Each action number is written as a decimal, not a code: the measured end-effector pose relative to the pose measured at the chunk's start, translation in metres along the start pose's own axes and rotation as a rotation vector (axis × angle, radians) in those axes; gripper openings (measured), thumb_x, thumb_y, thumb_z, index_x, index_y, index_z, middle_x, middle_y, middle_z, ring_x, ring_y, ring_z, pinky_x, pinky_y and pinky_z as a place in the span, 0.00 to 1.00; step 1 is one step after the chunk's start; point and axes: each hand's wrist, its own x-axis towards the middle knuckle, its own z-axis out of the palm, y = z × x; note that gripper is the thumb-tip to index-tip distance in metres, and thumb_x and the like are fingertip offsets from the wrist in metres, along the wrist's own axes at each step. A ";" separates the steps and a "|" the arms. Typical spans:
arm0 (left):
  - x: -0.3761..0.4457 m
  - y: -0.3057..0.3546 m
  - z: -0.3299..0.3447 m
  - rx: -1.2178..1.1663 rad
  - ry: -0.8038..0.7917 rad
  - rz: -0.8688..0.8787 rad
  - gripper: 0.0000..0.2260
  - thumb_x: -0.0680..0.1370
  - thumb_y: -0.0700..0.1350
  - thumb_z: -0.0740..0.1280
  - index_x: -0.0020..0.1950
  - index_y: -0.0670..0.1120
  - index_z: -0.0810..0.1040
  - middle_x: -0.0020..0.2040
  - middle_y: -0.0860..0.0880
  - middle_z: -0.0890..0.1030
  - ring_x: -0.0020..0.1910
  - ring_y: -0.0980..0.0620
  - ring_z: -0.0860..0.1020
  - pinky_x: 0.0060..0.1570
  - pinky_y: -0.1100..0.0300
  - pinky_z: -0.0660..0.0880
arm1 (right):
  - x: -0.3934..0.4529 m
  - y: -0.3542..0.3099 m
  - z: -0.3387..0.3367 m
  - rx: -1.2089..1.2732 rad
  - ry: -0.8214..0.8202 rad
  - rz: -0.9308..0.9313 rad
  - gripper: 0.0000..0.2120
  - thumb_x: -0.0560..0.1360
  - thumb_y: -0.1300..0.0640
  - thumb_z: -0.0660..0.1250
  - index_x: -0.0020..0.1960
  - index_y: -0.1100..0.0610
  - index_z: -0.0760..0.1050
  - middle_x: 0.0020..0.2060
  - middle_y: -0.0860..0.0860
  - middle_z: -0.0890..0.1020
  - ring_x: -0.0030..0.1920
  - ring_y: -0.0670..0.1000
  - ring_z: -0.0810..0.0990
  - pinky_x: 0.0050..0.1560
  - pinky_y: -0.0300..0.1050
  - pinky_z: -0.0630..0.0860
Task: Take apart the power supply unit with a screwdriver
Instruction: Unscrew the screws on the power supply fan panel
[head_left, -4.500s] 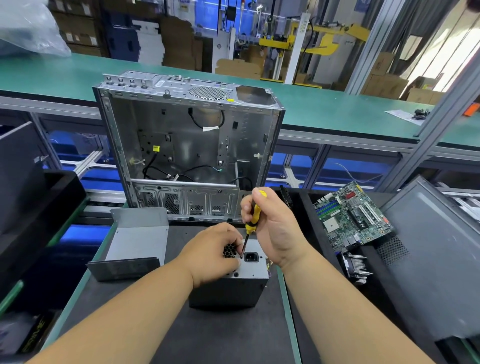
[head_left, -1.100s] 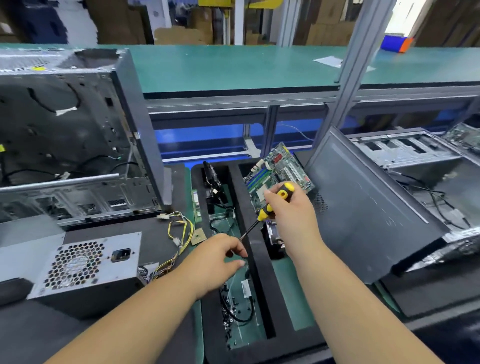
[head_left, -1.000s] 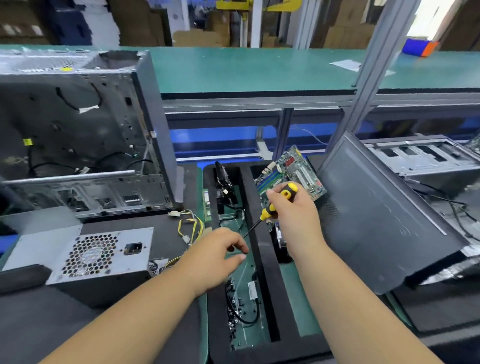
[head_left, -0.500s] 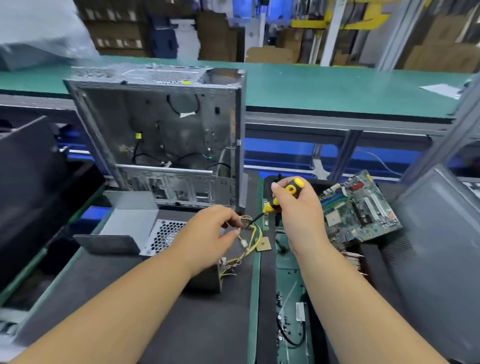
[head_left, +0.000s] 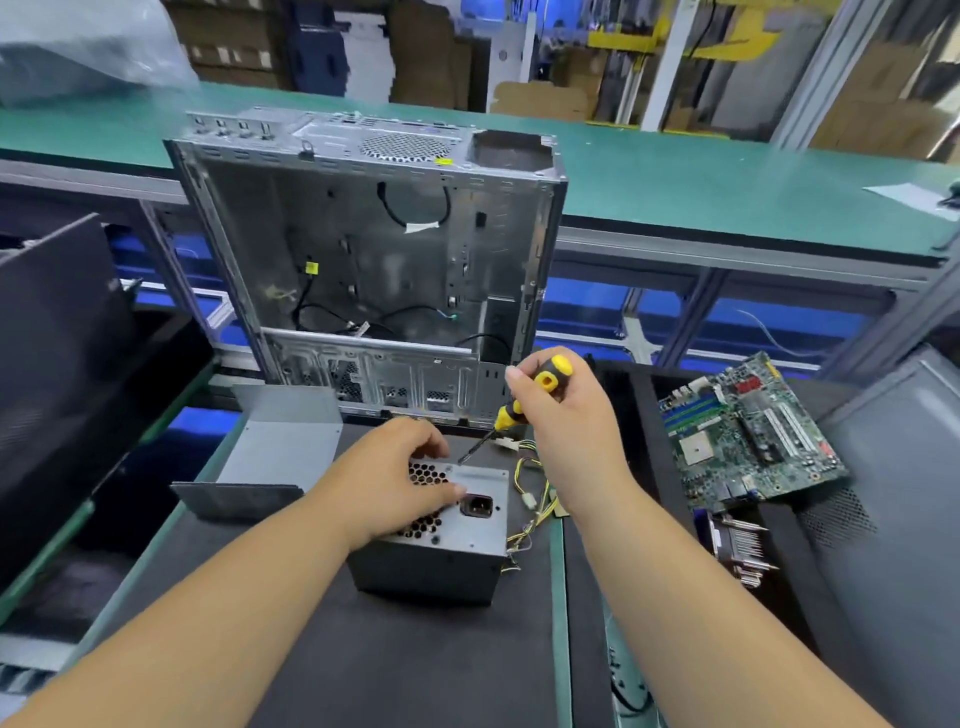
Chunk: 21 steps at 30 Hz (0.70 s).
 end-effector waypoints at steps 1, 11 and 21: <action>0.001 -0.001 0.000 -0.006 -0.003 0.013 0.14 0.67 0.64 0.71 0.47 0.62 0.73 0.50 0.63 0.75 0.52 0.65 0.73 0.54 0.62 0.72 | 0.000 -0.001 0.005 -0.007 -0.009 0.002 0.05 0.76 0.49 0.69 0.42 0.45 0.74 0.34 0.44 0.78 0.44 0.58 0.83 0.49 0.56 0.81; 0.002 -0.005 0.007 -0.095 0.053 -0.004 0.08 0.72 0.57 0.72 0.47 0.59 0.76 0.48 0.62 0.76 0.50 0.62 0.74 0.49 0.61 0.73 | 0.000 -0.001 0.024 -0.245 -0.037 -0.065 0.04 0.76 0.50 0.68 0.44 0.46 0.73 0.34 0.41 0.77 0.34 0.39 0.73 0.40 0.40 0.72; 0.005 -0.006 0.006 -0.106 0.043 -0.024 0.08 0.71 0.57 0.72 0.44 0.60 0.75 0.47 0.62 0.76 0.48 0.63 0.74 0.42 0.64 0.71 | 0.009 -0.022 0.023 -0.512 -0.266 -0.069 0.09 0.77 0.49 0.69 0.52 0.42 0.69 0.44 0.43 0.81 0.42 0.43 0.78 0.41 0.40 0.72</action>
